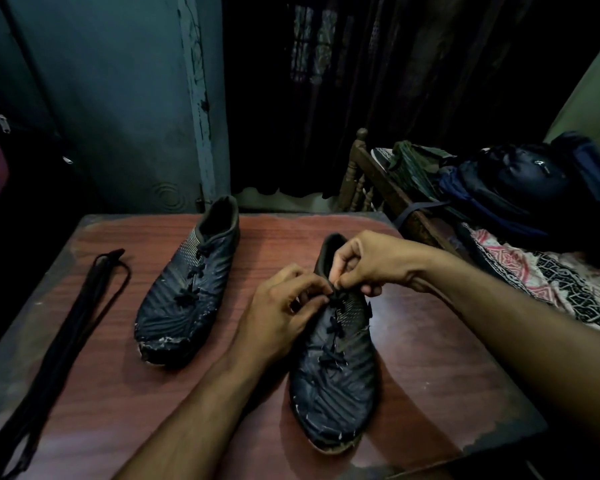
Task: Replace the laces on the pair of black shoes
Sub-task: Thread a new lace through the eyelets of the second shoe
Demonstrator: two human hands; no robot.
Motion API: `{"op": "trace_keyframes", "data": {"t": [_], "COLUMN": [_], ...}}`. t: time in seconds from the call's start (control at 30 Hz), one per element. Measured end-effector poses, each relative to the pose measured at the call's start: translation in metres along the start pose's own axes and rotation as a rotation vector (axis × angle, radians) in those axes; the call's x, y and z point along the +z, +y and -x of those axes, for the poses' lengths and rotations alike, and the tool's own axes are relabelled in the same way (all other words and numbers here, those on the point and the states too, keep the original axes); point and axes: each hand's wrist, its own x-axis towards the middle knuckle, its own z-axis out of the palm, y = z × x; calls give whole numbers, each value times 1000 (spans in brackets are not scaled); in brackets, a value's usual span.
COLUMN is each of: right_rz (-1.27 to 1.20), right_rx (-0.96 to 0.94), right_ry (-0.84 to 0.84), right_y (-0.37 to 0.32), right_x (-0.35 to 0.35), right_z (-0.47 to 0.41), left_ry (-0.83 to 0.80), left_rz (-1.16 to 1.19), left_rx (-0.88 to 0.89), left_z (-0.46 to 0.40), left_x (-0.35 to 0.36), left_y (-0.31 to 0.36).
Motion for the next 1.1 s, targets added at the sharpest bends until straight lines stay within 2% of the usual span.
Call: {"op": "trace_keyframes", "data": {"t": [0.13, 0.23, 0.37, 0.57, 0.73, 0.87, 1.1], "right_rz": [-70, -87, 136, 228, 441, 426, 468], "right_rx": [80, 43, -88, -13, -30, -36, -115], "right_ry": [-47, -49, -24, -60, -151, -229, -148], "right_y": [1, -1, -11, -18, -24, -24, -25], "right_x": [-5, -2, 6, -2, -2, -8, -3], "right_z": [-2, -3, -4, -1, -2, -1, 1], "left_ry": [-12, -129, -300, -250, -272, -289, -201], "left_rz": [-9, -71, -251, -206, -198, -207, -193], "left_rx": [50, 117, 168, 172, 135, 130, 169], "left_z": [-1, -3, -5, -2, 0, 0, 1], "left_x": [1, -4, -15, -16, -18, -20, -15], "left_y": [-3, -6, -9, -1, -1, 2, 2]}}
